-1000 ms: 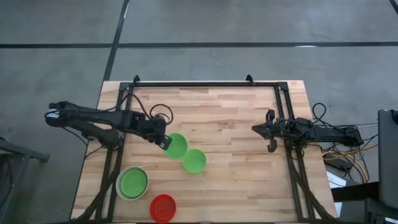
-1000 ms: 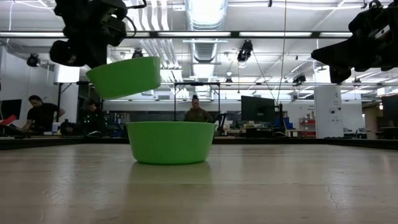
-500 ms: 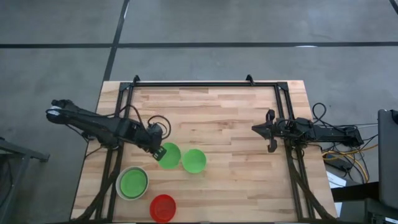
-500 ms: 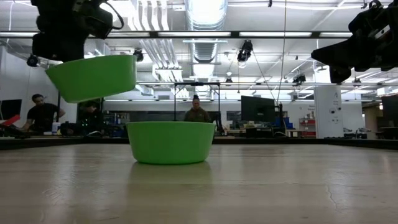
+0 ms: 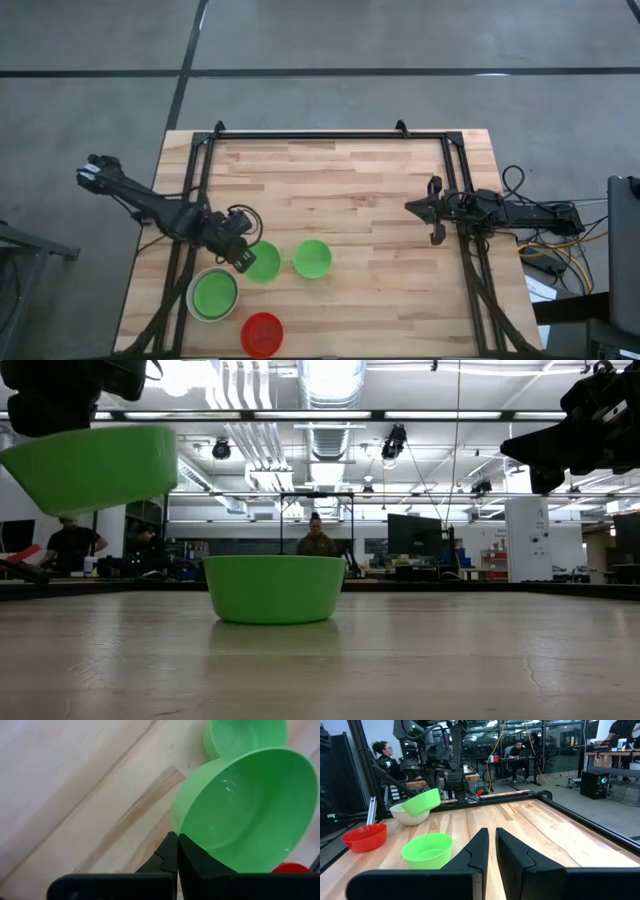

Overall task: Nest bowls inside each other
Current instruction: Stack the top green bowl on the other green bowl

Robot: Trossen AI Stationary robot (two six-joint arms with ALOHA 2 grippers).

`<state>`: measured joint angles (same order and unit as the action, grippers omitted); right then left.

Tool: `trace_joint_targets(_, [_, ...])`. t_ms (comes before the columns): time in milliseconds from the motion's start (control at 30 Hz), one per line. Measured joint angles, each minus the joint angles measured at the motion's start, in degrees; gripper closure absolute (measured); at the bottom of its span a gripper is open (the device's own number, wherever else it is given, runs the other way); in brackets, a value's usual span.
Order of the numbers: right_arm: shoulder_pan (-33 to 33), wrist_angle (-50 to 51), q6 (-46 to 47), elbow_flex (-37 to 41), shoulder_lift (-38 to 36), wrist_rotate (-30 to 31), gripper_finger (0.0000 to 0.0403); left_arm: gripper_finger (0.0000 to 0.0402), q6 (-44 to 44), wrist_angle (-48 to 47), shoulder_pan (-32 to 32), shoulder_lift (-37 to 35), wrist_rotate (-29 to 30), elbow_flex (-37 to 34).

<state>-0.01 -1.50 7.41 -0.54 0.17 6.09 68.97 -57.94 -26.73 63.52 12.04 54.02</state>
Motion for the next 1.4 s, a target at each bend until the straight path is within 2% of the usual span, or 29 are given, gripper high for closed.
trace_joint_targets(167, [-0.02,0.0,0.01,0.0,0.02,0.0,0.0369,0.0401,1.76,-0.15,-2.14,-2.63,2.9,0.02])
trace_joint_targets(433, [0.0,0.0,-0.01,0.0,0.02,0.01,0.0369,0.0401,6.76,-3.45,-4.54,-4.98,1.86,0.04])
trace_joint_targets(900, [0.0,0.0,-0.01,0.0,0.02,0.0,0.0369,0.0401,2.96,-5.28,-13.12,-5.85,0.87,0.04])
trace_joint_targets(1167, [0.0,0.0,-0.07,0.0,0.02,0.0,0.0369,0.0401,1.75,-4.71,-20.26,-5.85,2.96,0.06])
trace_joint_targets(1400, [0.0,0.0,0.01,0.0,0.02,0.0,0.0369,0.0401,2.32,-5.84,-26.52,-5.85,2.12,0.07])
